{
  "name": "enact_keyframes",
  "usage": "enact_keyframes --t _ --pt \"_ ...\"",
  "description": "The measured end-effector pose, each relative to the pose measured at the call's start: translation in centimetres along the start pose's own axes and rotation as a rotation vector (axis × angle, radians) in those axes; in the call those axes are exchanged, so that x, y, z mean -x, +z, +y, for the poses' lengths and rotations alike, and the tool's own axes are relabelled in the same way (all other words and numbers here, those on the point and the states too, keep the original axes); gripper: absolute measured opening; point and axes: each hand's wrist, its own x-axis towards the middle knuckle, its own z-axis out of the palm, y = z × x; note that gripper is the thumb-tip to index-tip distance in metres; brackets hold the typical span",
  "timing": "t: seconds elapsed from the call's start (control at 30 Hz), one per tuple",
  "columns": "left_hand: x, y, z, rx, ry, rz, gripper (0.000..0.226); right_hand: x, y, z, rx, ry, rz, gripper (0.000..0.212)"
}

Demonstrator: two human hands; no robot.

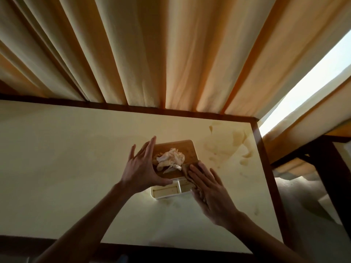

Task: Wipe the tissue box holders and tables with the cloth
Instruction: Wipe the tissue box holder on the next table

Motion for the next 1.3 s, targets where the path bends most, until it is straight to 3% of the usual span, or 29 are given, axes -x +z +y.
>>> enact_keyframes --t 0.23,0.37,0.5,0.7,0.8,1.07,1.3 --pt "-0.3 0.4 -0.4 0.039 0.014 0.014 0.151 -0.6 0.8 -0.2 0.070 0.018 0.106 0.048" --pt "-0.2 0.5 -0.4 0.022 0.011 0.010 0.150 -1.5 0.9 -0.6 0.135 -0.120 0.032 0.047" --pt "-0.3 0.4 -0.5 0.030 0.007 -0.008 0.151 -2.4 0.1 0.7 0.194 0.026 0.059 0.050" --pt "-0.2 0.6 -0.6 0.028 0.017 0.012 0.148 -1.3 0.3 -0.9 0.216 -0.147 0.003 0.048" --pt "-0.2 0.5 -0.7 0.022 0.024 -0.002 0.148 -2.9 -1.3 1.5 0.278 -0.074 -0.033 0.052" --pt "-0.3 0.1 -0.6 0.000 0.044 -0.038 0.145 -7.3 -1.0 2.4 -0.040 0.117 -0.160 0.060" --pt "-0.3 0.3 -1.2 0.038 0.048 -0.017 0.144 -0.9 0.3 0.1 -0.096 0.118 -0.015 0.054"
